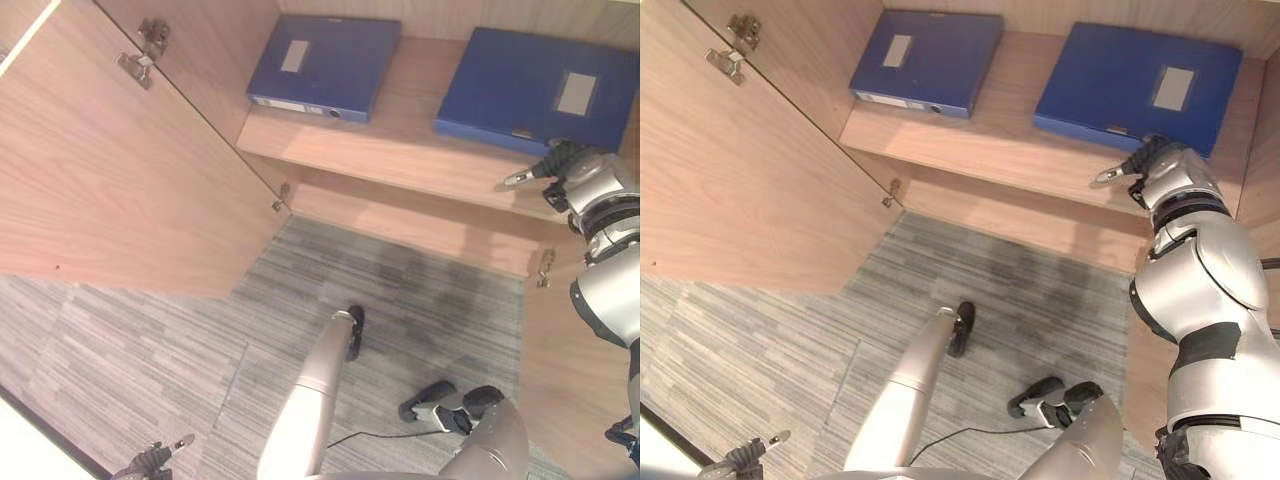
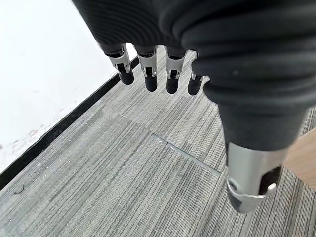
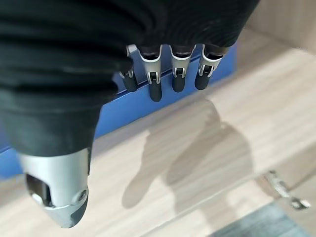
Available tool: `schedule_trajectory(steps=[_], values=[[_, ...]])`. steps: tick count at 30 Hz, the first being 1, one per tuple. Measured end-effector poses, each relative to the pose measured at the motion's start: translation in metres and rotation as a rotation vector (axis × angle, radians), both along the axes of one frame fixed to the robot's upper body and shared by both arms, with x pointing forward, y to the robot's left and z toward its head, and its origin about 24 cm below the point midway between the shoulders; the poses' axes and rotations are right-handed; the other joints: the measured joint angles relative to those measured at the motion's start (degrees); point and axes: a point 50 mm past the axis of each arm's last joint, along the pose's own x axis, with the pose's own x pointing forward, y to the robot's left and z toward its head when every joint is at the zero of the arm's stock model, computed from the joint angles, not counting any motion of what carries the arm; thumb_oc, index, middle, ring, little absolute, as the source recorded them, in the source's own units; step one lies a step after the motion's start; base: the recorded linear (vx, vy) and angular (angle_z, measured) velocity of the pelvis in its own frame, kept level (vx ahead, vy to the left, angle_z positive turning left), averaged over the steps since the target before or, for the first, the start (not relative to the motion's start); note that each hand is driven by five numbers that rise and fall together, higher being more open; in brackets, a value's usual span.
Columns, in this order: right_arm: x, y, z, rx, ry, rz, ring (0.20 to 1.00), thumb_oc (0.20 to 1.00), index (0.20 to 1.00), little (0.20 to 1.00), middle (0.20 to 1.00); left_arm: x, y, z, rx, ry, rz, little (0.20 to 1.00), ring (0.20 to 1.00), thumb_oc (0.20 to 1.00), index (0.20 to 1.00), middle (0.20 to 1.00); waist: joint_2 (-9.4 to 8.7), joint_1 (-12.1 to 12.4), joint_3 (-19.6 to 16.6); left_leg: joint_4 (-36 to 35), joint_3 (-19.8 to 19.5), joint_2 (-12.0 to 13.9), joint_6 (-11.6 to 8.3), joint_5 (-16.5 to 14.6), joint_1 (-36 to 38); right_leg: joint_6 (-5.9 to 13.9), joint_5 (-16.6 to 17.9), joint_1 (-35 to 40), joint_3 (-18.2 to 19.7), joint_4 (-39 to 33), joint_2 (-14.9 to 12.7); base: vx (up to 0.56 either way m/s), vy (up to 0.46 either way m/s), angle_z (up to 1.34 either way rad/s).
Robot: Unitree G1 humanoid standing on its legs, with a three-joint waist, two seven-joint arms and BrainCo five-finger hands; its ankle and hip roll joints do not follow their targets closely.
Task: Put the empty folder in the office cabinet
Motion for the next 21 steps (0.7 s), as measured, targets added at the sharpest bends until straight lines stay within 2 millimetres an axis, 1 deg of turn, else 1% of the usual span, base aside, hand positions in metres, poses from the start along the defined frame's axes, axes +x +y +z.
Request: schedule_trajectory(steps=[1,2,3,4,6,7,10,11,15,16,17,19,21], values=[[0.005,0.012,0.0,-0.03,0.0,0.054,1.0,1.0,1.0,1.0,1.0,0.002,0.001,0.001,0.001,-0.011,0.013,1.0,1.0,1.0,1.0,1.0,0.1,0.0,0.1,-0.1,0.2,0.3,-0.01,-0.1,0.0,-0.15,0.1,-0.2,0.2,-0.3,0.3,-0.02,0.027,-0.13],[0.008,0.02,-0.001,-0.033,-0.003,0.084,1.0,1.0,1.0,1.0,1.0,0.004,0.001,0.002,0.004,-0.025,0.011,1.0,1.0,1.0,1.0,1.0,0.13,0.0,0.1,-0.4,0.2,0.3,-0.01,-0.1,0.2,-0.14,0.2,-0.1,0.2,-0.5,0.4,-0.02,0.011,-0.08],[0.011,0.03,-0.003,-0.048,0.003,0.115,1.0,1.0,1.0,1.0,1.0,0.004,0.001,0.001,0.001,-0.025,0.01,1.0,1.0,1.0,1.0,1.0,0.2,0.1,0.1,-0.7,0.2,0.3,-0.02,-0.1,0.3,-0.09,0.2,-0.1,0.2,-0.8,0.6,-0.02,0.003,-0.07],[0.015,0.043,-0.008,-0.099,0.03,0.156,1.0,1.0,1.0,1.0,1.0,0.003,0.0,0.0,-0.002,-0.017,0.013,1.0,1.0,1.0,1.0,1.0,0.19,0.1,0.1,-1.2,0.2,0.8,-0.08,-0.1,0.6,0.04,0.7,0.1,0.2,-1.6,1.2,-0.01,0.0,-0.14],[0.019,0.068,-0.029,-0.161,0.102,0.216,1.0,1.0,1.0,1.0,1.0,0.003,-0.002,-0.001,-0.008,-0.014,0.015,1.0,1.0,1.0,1.0,1.0,0.09,0.0,0.3,-2.9,0.5,1.2,-0.39,0.3,2.0,0.06,1.6,0.8,0.1,-3.3,2.0,-0.01,-0.001,-0.16],[0.019,0.073,-0.033,-0.204,0.11,0.225,1.0,1.0,1.0,1.0,1.0,0.004,-0.003,-0.001,-0.01,-0.013,0.015,1.0,1.0,1.0,1.0,1.0,0.16,0.0,0.4,-3.6,0.6,1.4,-0.56,0.4,2.8,0.37,2.0,1.4,0.0,-4.1,2.4,-0.02,-0.001,-0.15],[0.018,0.095,-0.062,-0.265,0.201,0.298,1.0,1.0,1.0,1.0,1.0,0.02,-0.004,0.002,-0.005,-0.051,0.004,1.0,1.0,1.0,1.0,1.0,0.02,-0.1,0.7,-10.8,1.0,1.8,-1.01,2.8,8.5,0.76,4.5,5.7,-1.1,-10.3,4.6,-0.02,-0.023,-0.1],[0.017,0.103,-0.074,-0.3,0.223,0.322,1.0,1.0,1.0,1.0,1.0,0.027,-0.004,0.003,0.0,-0.064,-0.007,1.0,1.0,1.0,1.0,1.0,-0.06,-0.2,0.8,-13.8,1.0,2.0,-1.55,4.1,10.6,0.81,5.5,7.5,-1.8,-12.9,5.7,-0.01,-0.048,-0.05],[0.009,0.133,-0.113,-0.286,0.309,0.409,1.0,1.0,1.0,1.0,1.0,0.053,-0.007,0.01,0.02,-0.112,-0.049,1.0,1.0,1.0,1.0,1.0,-0.55,-0.6,1.2,-23.2,0.5,2.3,-2.41,7.7,18.4,1.22,8.0,14.0,-3.7,-20.5,8.7,0.0,-0.025,-0.01],[0.006,0.144,-0.123,-0.274,0.329,0.454,1.0,1.0,1.0,1.0,1.0,0.055,-0.007,0.011,0.024,-0.123,-0.052,1.0,1.0,1.0,1.0,1.0,-0.62,-0.9,1.2,-25.6,0.4,2.5,-2.53,8.8,20.5,1.23,8.9,15.8,-4.5,-22.8,9.4,0.0,0.0,0.0],[0.004,0.154,-0.129,-0.262,0.346,0.487,1.0,1.0,1.0,1.0,1.0,0.056,-0.007,0.011,0.026,-0.126,-0.053,1.0,1.0,1.0,1.0,1.0,-0.61,-1.3,1.2,-27.3,0.5,2.6,-2.66,9.3,21.8,1.27,9.2,16.8,-4.9,-24.0,9.9,0.0,0.0,0.0],[0.002,0.159,-0.132,-0.287,0.355,0.519,1.0,1.0,1.0,1.0,1.0,0.058,-0.006,0.012,0.027,-0.131,-0.042,1.0,1.0,1.0,1.0,1.0,-0.65,-1.4,1.2,-28.9,0.1,2.6,-2.94,10.0,22.8,1.32,9.6,17.7,-5.5,-25.3,10.4,0.0,-0.002,0.02],[0.001,0.157,-0.134,-0.294,0.367,0.519,1.0,1.0,1.0,1.0,1.0,0.057,-0.006,0.011,0.033,-0.117,-0.057,1.0,1.0,1.0,1.0,1.0,-0.85,-1.4,1.3,-29.1,0.1,2.6,-2.94,10.0,23.2,1.38,9.6,18.2,-5.6,-25.7,10.6,0.0,0.0,0.0]])
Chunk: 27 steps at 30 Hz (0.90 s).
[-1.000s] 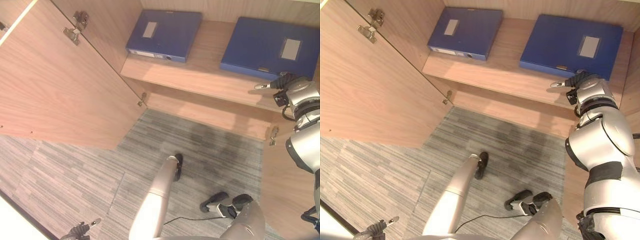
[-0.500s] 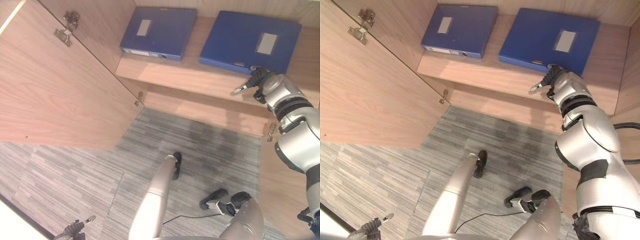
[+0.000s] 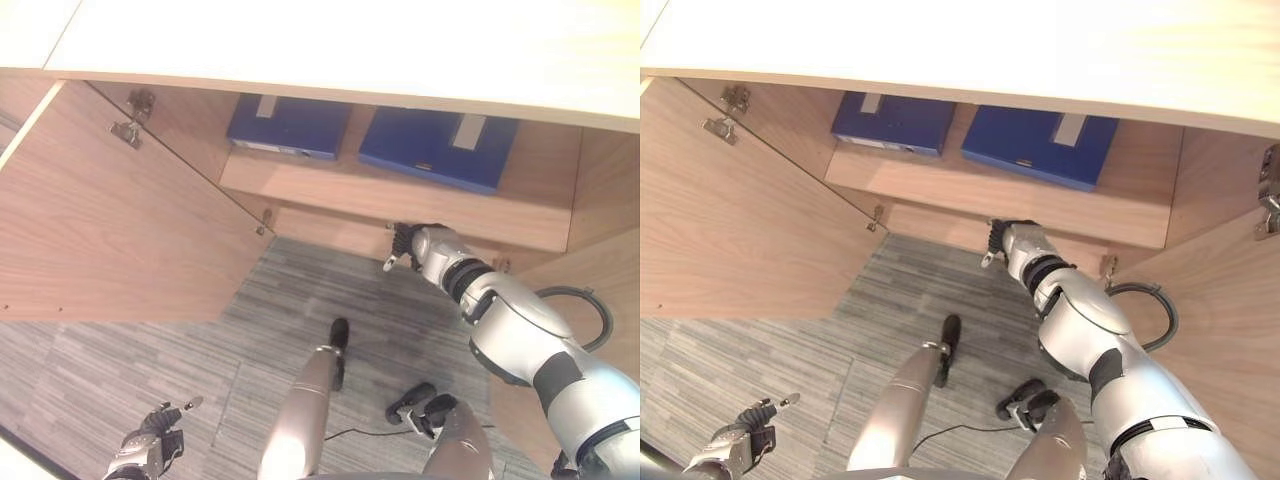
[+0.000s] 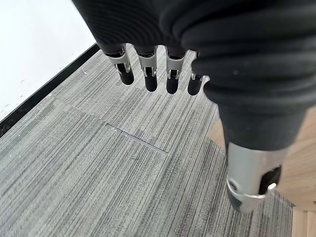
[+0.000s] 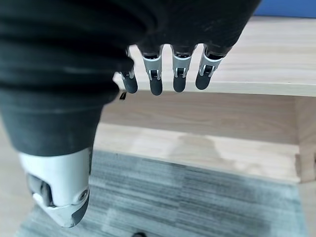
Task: Put the empty folder in the office cabinet
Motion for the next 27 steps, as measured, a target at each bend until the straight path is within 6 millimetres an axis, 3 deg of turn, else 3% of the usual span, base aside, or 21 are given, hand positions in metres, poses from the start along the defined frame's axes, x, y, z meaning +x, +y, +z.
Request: schedule_trajectory(steps=[6,16,18,22,25,27], values=[[-0.003,-0.016,-0.006,-0.037,0.012,-0.034,1.0,1.0,1.0,1.0,1.0,-0.008,0.0,-0.004,0.001,0.048,0.003,1.0,1.0,1.0,1.0,1.0,-1.15,-0.1,0.9,-3.1,0.4,0.0,-0.04,0.9,3.6,0.59,0.8,2.8,0.0,-2.4,0.7,0.0,0.0,-0.01],[-0.001,-0.027,-0.001,0.026,-0.034,-0.087,1.0,1.0,1.0,1.0,1.0,-0.011,-0.004,-0.007,-0.005,0.059,0.001,1.0,1.0,1.0,1.0,1.0,-0.85,-0.1,1.1,-8.4,1.2,0.3,0.4,3.6,7.2,0.75,3.6,4.7,0.1,-6.5,2.2,0.0,0.015,-0.04],[-0.007,-0.03,-0.015,0.04,-0.001,-0.095,1.0,1.0,1.0,1.0,1.0,-0.013,-0.01,-0.01,-0.024,0.064,0.0,1.0,1.0,1.0,1.0,1.0,-0.51,0.0,1.2,-12.2,1.2,0.6,0.45,5.3,10.7,1.18,4.9,7.5,-0.4,-9.5,3.5,0.02,-0.007,-0.03],[-0.033,-0.04,-0.063,0.063,0.137,-0.133,1.0,1.0,1.0,1.0,1.0,-0.031,-0.013,-0.016,-0.024,0.118,-0.02,1.0,1.0,1.0,1.0,1.0,-0.19,0.0,0.9,-20.0,1.5,1.1,0.28,7.2,19.3,2.55,6.5,14.6,-0.9,-15.3,6.0,0.05,-0.009,-0.06],[-0.048,-0.043,-0.085,0.065,0.215,-0.146,1.0,1.0,1.0,1.0,1.0,-0.042,-0.013,-0.019,-0.03,0.149,-0.022,1.0,1.0,1.0,1.0,1.0,-0.18,0.0,-0.2,-21.8,1.9,1.3,0.23,7.6,21.2,2.82,7.0,15.8,-0.8,-16.8,6.6,0.04,0.014,-0.07],[-0.049,-0.045,-0.087,0.061,0.231,-0.15,1.0,1.0,1.0,1.0,1.0,-0.044,-0.013,-0.02,-0.037,0.151,-0.026,1.0,1.0,1.0,1.0,1.0,0.35,0.1,-1.1,-21.8,2.3,1.3,0.26,7.8,21.2,2.77,7.2,15.8,-0.8,-16.8,6.6,0.02,0.031,-0.04]])
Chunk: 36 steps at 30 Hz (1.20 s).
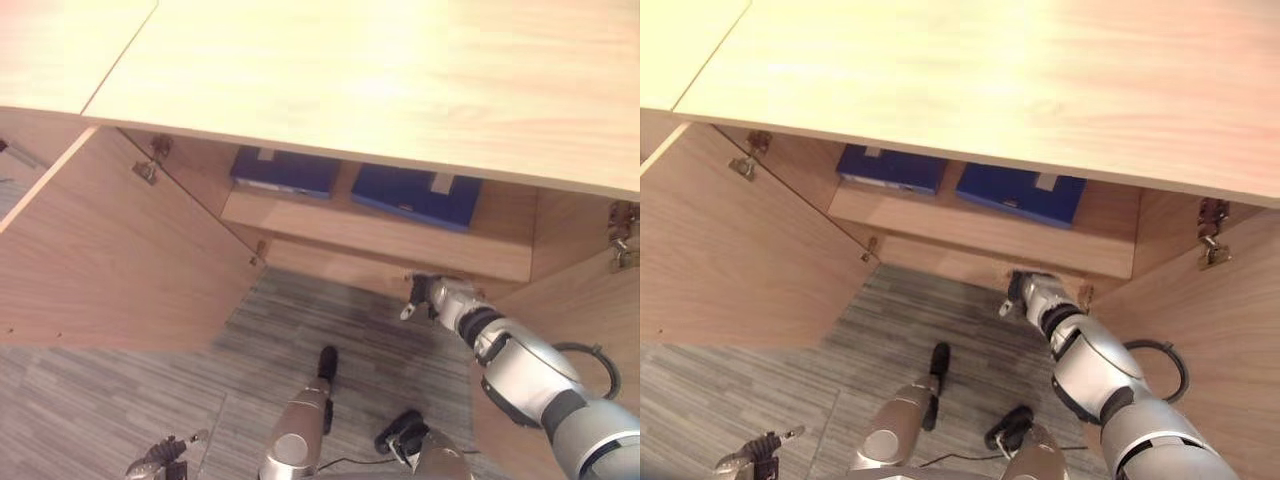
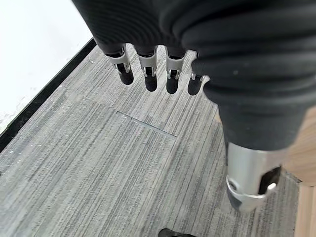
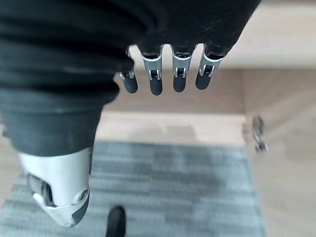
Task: Put the empty folder in the office cabinet
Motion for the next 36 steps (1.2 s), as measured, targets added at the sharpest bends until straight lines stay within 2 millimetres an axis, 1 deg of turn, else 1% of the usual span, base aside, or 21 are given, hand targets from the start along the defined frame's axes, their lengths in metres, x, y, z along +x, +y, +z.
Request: schedule_trajectory(steps=[1,3,5,8,10,11,14,15,17,18,19,20,22,23,25,26,27,28,30,34,36], values=[[0.002,-0.002,0.004,-0.003,-0.008,-0.003,1.0,1.0,1.0,1.0,1.0,0.0,-0.002,-0.001,0.0,0.004,-0.012,1.0,1.0,1.0,1.0,1.0,0.81,0.0,-1.2,0.1,0.1,0.0,0.03,0.0,0.0,-0.01,0.0,0.0,0.1,0.0,0.0,0.0,0.038,-0.02],[0.007,-0.002,0.011,0.023,-0.041,-0.016,1.0,1.0,1.0,1.0,1.0,0.0,-0.002,-0.001,0.001,0.006,-0.018,1.0,1.0,1.0,1.0,1.0,1.26,-0.1,-1.7,0.3,0.2,0.0,0.04,0.0,0.1,-0.03,0.0,-0.1,0.3,0.2,-0.1,0.0,0.033,-0.03],[0.016,-0.006,0.026,0.077,-0.156,-0.064,1.0,1.0,1.0,1.0,1.0,0.001,-0.008,-0.003,-0.012,0.003,-0.02,1.0,1.0,1.0,1.0,1.0,1.66,-0.5,-2.0,0.5,0.5,0.1,0.04,0.0,0.4,-0.13,-0.1,-0.1,0.7,0.6,-0.1,-0.01,-0.023,-0.09],[0.024,-0.01,0.039,0.095,-0.282,-0.099,1.0,1.0,1.0,1.0,1.0,0.002,-0.019,-0.008,-0.031,0.002,-0.018,1.0,1.0,1.0,1.0,1.0,1.38,-1.5,-2.2,0.4,0.6,0.4,-0.09,0.1,0.9,-0.18,-0.1,-0.1,1.2,0.8,0.2,0.03,-0.094,-0.09],[0.024,-0.013,0.042,0.128,-0.321,-0.138,1.0,1.0,1.0,1.0,1.0,0.001,-0.022,-0.009,-0.029,0.008,-0.016,1.0,1.0,1.0,1.0,1.0,1.25,-2.1,-2.2,-0.2,0.9,1.0,-0.27,0.1,1.6,-0.22,-0.1,0.3,1.4,0.6,0.8,0.05,-0.168,-0.13],[0.022,-0.009,0.036,0.155,-0.31,-0.153,1.0,1.0,1.0,1.0,1.0,-0.005,-0.021,-0.01,-0.013,0.021,-0.011,1.0,1.0,1.0,1.0,1.0,0.58,-2.1,-3.1,-1.1,1.4,2.0,-0.76,0.4,3.2,-0.37,0.0,1.6,1.8,-0.9,2.2,0.02,-0.133,-0.28],[0.023,0.0,0.035,0.189,-0.326,-0.143,1.0,1.0,1.0,1.0,1.0,-0.012,-0.021,-0.011,-0.007,0.03,0.0,1.0,1.0,1.0,1.0,1.0,-0.57,-2.5,-4.5,-1.0,1.9,3.7,-1.41,0.6,4.0,-0.95,0.1,2.4,2.3,-2.4,4.4,0.04,-0.188,-0.25],[0.023,0.004,0.034,0.187,-0.326,-0.13,1.0,1.0,1.0,1.0,1.0,-0.01,-0.022,-0.011,-0.002,0.022,0.018,1.0,1.0,1.0,1.0,1.0,-1.28,-1.6,-4.2,1.8,1.8,4.9,-3.03,0.7,4.1,-1.93,-0.5,3.0,3.6,-3.4,6.2,0.02,-0.083,-0.46],[0.019,0.017,0.026,0.211,-0.296,-0.107,1.0,1.0,1.0,1.0,1.0,-0.012,-0.021,-0.012,-0.001,0.022,0.029,1.0,1.0,1.0,1.0,1.0,-3.22,-0.5,-4.2,6.5,1.1,5.4,-4.01,1.5,3.7,-2.93,1.1,5.7,4.4,-6.0,6.9,0.1,-0.001,-0.39],[0.017,0.016,0.023,0.218,-0.293,-0.099,1.0,1.0,1.0,1.0,1.0,-0.019,-0.027,-0.015,-0.014,0.044,0.029,1.0,1.0,1.0,1.0,1.0,-3.72,-0.8,-4.6,7.4,0.7,5.8,-4.63,1.1,3.5,-2.95,0.5,8.5,4.4,-8.2,7.7,0.2,0.049,0.09],[0.015,0.009,0.021,0.206,-0.288,-0.112,1.0,1.0,1.0,1.0,1.0,-0.018,-0.031,-0.017,-0.024,0.037,0.026,1.0,1.0,1.0,1.0,1.0,-3.69,-0.8,-4.7,6.1,1.5,5.9,-4.67,0.9,3.5,-2.33,1.1,10.4,3.7,-10.6,8.5,0.2,0.084,0.27],[0.014,0.007,0.018,0.204,-0.282,-0.117,1.0,1.0,1.0,1.0,1.0,-0.022,-0.033,-0.018,-0.028,0.051,0.012,1.0,1.0,1.0,1.0,1.0,-4.18,-0.3,-4.9,4.5,2.1,5.5,-4.87,1.0,3.4,-2.49,1.9,11.2,3.4,-12.0,9.0,0.2,0.125,0.08],[0.015,0.007,0.022,0.212,-0.295,-0.108,1.0,1.0,1.0,1.0,1.0,-0.037,-0.035,-0.02,-0.038,0.092,0.007,1.0,1.0,1.0,1.0,1.0,-4.66,0.6,-5.3,-0.1,1.1,4.8,-4.94,1.0,2.4,-2.56,3.4,11.7,4.2,-15.0,10.6,0.17,0.113,-0.34],[0.016,0.008,0.022,0.217,-0.298,-0.102,1.0,1.0,1.0,1.0,1.0,-0.047,-0.036,-0.022,-0.045,0.121,0.018,1.0,1.0,1.0,1.0,1.0,-3.95,0.6,-5.3,-1.2,1.0,4.7,-4.64,1.2,2.3,-1.84,3.9,12.4,5.0,-16.3,11.8,0.16,0.102,-0.43],[0.012,0.008,0.017,0.231,-0.276,-0.108,1.0,1.0,1.0,1.0,1.0,-0.063,-0.036,-0.023,-0.05,0.164,0.032,1.0,1.0,1.0,1.0,1.0,-2.14,1.0,-6.0,-2.2,0.3,4.2,-4.11,1.6,3.1,-2.51,4.4,13.0,5.2,-16.5,12.9,0.28,0.175,-0.31],[0.008,0.004,0.011,0.239,-0.262,-0.121,1.0,1.0,1.0,1.0,1.0,-0.069,-0.038,-0.024,-0.052,0.183,0.027,1.0,1.0,1.0,1.0,1.0,-1.21,0.6,-6.5,-1.9,0.7,4.0,-3.9,1.5,4.0,-1.81,3.8,13.9,5.7,-16.6,13.1,0.34,0.258,-0.4],[-0.006,0.007,-0.008,0.259,-0.203,-0.119,1.0,1.0,1.0,1.0,1.0,-0.087,-0.038,-0.025,-0.052,0.241,0.024,1.0,1.0,1.0,1.0,1.0,-0.92,0.8,-7.0,-3.0,2.4,3.6,-2.28,1.3,8.2,-0.55,3.3,15.9,6.9,-16.6,12.9,0.19,0.174,-0.34],[-0.012,0.009,-0.016,0.27,-0.172,-0.117,1.0,1.0,1.0,1.0,1.0,-0.085,-0.036,-0.024,-0.048,0.236,0.02,1.0,1.0,1.0,1.0,1.0,-2.44,-0.1,-7.4,-3.8,3.2,2.3,-1.32,1.4,9.2,0.15,3.2,15.6,8.1,-16.4,11.5,0.17,0.196,-0.35],[-0.017,0.004,-0.022,0.263,-0.146,-0.131,1.0,1.0,1.0,1.0,1.0,-0.077,-0.037,-0.024,-0.048,0.218,0.004,1.0,1.0,1.0,1.0,1.0,-3.19,-0.3,-7.7,-4.2,4.7,0.6,0.6,0.1,9.9,1.35,3.8,16.3,8.5,-17.3,9.8,0.09,0.132,-0.21],[-0.013,-0.001,-0.016,0.259,-0.168,-0.138,1.0,1.0,1.0,1.0,1.0,-0.043,-0.036,-0.021,-0.036,0.107,-0.04,1.0,1.0,1.0,1.0,1.0,-3.39,-0.2,-7.8,-3.8,5.9,-1.4,2.76,-1.5,10.2,3.66,5.4,17.5,9.2,-20.0,8.6,0.11,0.22,-0.11],[-0.012,0.0,-0.015,0.257,-0.169,-0.137,1.0,1.0,1.0,1.0,1.0,-0.036,-0.036,-0.02,-0.034,0.092,-0.046,1.0,1.0,1.0,1.0,1.0,-3.5,-0.1,-7.9,-3.5,6.2,-2.9,3.79,-2.7,11.4,4.27,5.1,17.8,9.0,-18.0,6.6,0.06,0.194,0.02]])
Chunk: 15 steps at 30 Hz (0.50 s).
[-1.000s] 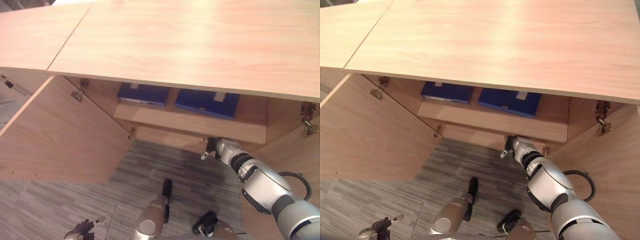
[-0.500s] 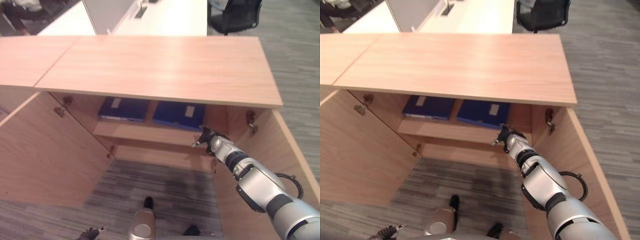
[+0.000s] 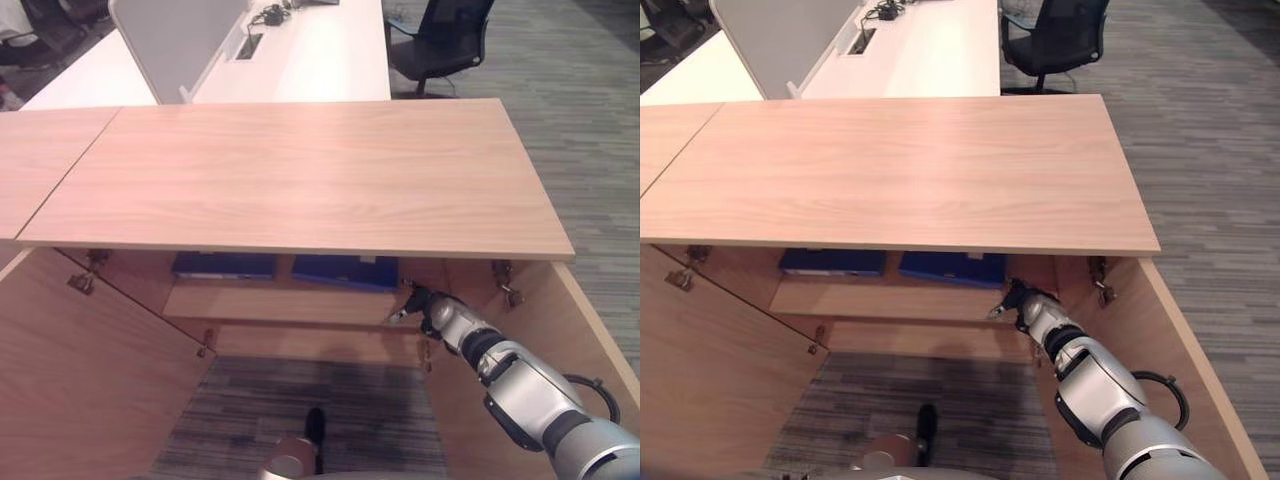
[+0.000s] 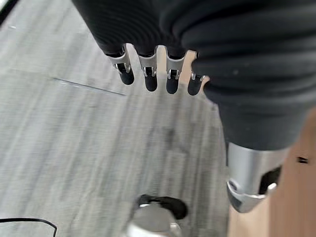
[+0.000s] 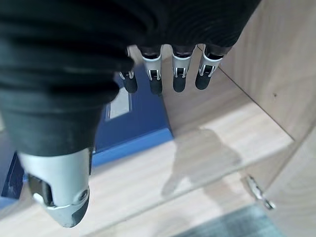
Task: Put the empty folder in the office cabinet
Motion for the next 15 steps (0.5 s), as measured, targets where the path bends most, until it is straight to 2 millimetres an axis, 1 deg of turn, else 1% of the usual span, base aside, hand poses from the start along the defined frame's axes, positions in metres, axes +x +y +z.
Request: schedule_trajectory(steps=[1,2,3,4,5,6,7,8,9,10,11,12,14,15], values=[[0.0,0.001,0.0,-0.003,0.001,0.004,1.0,1.0,1.0,1.0,1.0,0.0,-0.001,0.0,-0.001,0.002,-0.002,1.0,1.0,1.0,1.0,1.0,0.01,0.0,0.0,0.0,0.0,-0.1,0.07,-0.1,0.4,0.31,-0.5,0.0,-0.2,1.3,-0.7,0.02,0.168,0.05],[0.001,0.001,0.001,-0.002,-0.002,0.004,1.0,1.0,1.0,1.0,1.0,0.004,-0.001,0.0,-0.001,-0.007,-0.009,1.0,1.0,1.0,1.0,1.0,-0.39,-0.2,0.0,1.5,-0.1,-1.2,0.27,-1.7,-0.1,0.97,-0.7,-0.9,-0.1,3.9,-2.3,-0.01,0.175,0.13],[0.001,0.003,0.001,-0.001,-0.004,0.008,1.0,1.0,1.0,1.0,1.0,0.005,-0.003,0.0,-0.004,-0.004,-0.018,1.0,1.0,1.0,1.0,1.0,-0.37,-0.1,0.0,2.7,-0.3,-1.3,1.11,-2.5,-0.7,0.95,-1.0,-1.8,-0.3,6.6,-3.2,-0.08,0.048,0.13],[0.002,0.001,0.003,-0.005,-0.008,0.008,1.0,1.0,1.0,1.0,1.0,0.004,-0.004,-0.001,-0.006,0.007,-0.026,1.0,1.0,1.0,1.0,1.0,-0.02,-0.2,0.3,3.5,-0.3,-1.1,1.2,-2.8,-0.9,0.46,-1.2,-3.7,-1.0,11.0,-4.7,-0.14,-0.02,0.06],[0.003,0.005,0.003,0.002,-0.01,0.016,1.0,1.0,1.0,1.0,1.0,0.006,0.0,0.001,0.005,0.001,-0.031,1.0,1.0,1.0,1.0,1.0,-0.4,-0.2,0.6,3.7,-0.6,-1.1,1.28,-2.8,-1.0,0.17,-1.1,-5.4,-0.8,14.1,-5.4,-0.11,-0.031,-0.02],[0.006,0.009,0.007,0.008,-0.023,0.026,1.0,1.0,1.0,1.0,1.0,0.011,0.006,0.003,0.022,-0.01,-0.037,1.0,1.0,1.0,1.0,1.0,-0.83,0.0,1.3,3.8,-0.7,-1.1,1.48,-2.9,-1.4,-0.28,-1.8,-7.2,-0.7,16.0,-6.0,-0.19,-0.063,0.02],[0.018,0.016,0.023,0.015,-0.073,0.051,1.0,1.0,1.0,1.0,1.0,0.02,0.016,0.009,0.053,-0.033,-0.044,1.0,1.0,1.0,1.0,1.0,-1.55,-0.3,3.0,4.5,-0.6,-0.8,1.46,-2.4,-3.2,0.21,-1.7,-9.8,0.7,15.0,-6.0,-0.13,-0.091,0.06],[0.022,0.017,0.029,0.012,-0.091,0.055,1.0,1.0,1.0,1.0,1.0,0.023,0.018,0.01,0.06,-0.04,-0.046,1.0,1.0,1.0,1.0,1.0,-1.4,-0.5,3.6,4.6,-0.6,-0.9,1.56,-2.1,-4.1,0.26,-1.7,-11.6,0.9,13.6,-6.4,-0.14,-0.146,-0.02],[0.03,0.022,0.041,0.008,-0.125,0.074,1.0,1.0,1.0,1.0,1.0,0.026,0.018,0.011,0.067,-0.053,-0.053,1.0,1.0,1.0,1.0,1.0,-1.74,-0.4,4.7,4.7,0.1,-0.5,1.33,-1.8,-4.5,0.55,-1.5,-12.8,1.1,12.1,-6.1,-0.01,-0.142,-0.17],[0.035,0.027,0.051,0.004,-0.154,0.094,1.0,1.0,1.0,1.0,1.0,0.029,0.02,0.012,0.075,-0.062,-0.055,1.0,1.0,1.0,1.0,1.0,-1.71,-0.3,5.8,4.8,0.2,-0.2,0.49,-2.0,-5.2,0.83,-1.1,-13.9,1.2,9.8,-5.4,-0.03,-0.107,-0.17],[0.038,0.029,0.055,-0.001,-0.167,0.104,1.0,1.0,1.0,1.0,1.0,0.03,0.021,0.013,0.08,-0.068,-0.055,1.0,1.0,1.0,1.0,1.0,-1.77,-0.4,6.5,5.1,0.1,0.1,0.17,-1.8,-5.8,0.51,0.2,-14.2,1.8,9.0,-5.0,-0.07,-0.082,-0.02],[0.042,0.032,0.063,-0.008,-0.187,0.112,1.0,1.0,1.0,1.0,1.0,0.034,0.021,0.014,0.082,-0.092,-0.052,1.0,1.0,1.0,1.0,1.0,-1.39,-0.1,8.0,5.9,-0.5,1.0,-0.33,-1.5,-7.0,0.15,3.9,-14.3,2.2,6.3,-3.0,-0.11,-0.07,0.01],[0.046,0.035,0.07,-0.012,-0.205,0.124,1.0,1.0,1.0,1.0,1.0,0.035,0.02,0.014,0.081,-0.097,-0.047,1.0,1.0,1.0,1.0,1.0,-1.19,0.4,9.4,6.2,-0.7,2.2,-1.19,-1.1,-8.1,-0.49,4.2,-15.3,2.2,6.0,-1.9,-0.08,-0.064,-0.08],[0.048,0.036,0.073,-0.024,-0.216,0.13,1.0,1.0,1.0,1.0,1.0,0.035,0.02,0.014,0.081,-0.099,-0.045,1.0,1.0,1.0,1.0,1.0,-1.25,0.5,9.8,6.9,-0.8,2.6,-1.3,-1.0,-9.2,-1.03,3.9,-16.2,2.2,6.6,-1.6,-0.06,-0.051,-0.07]])
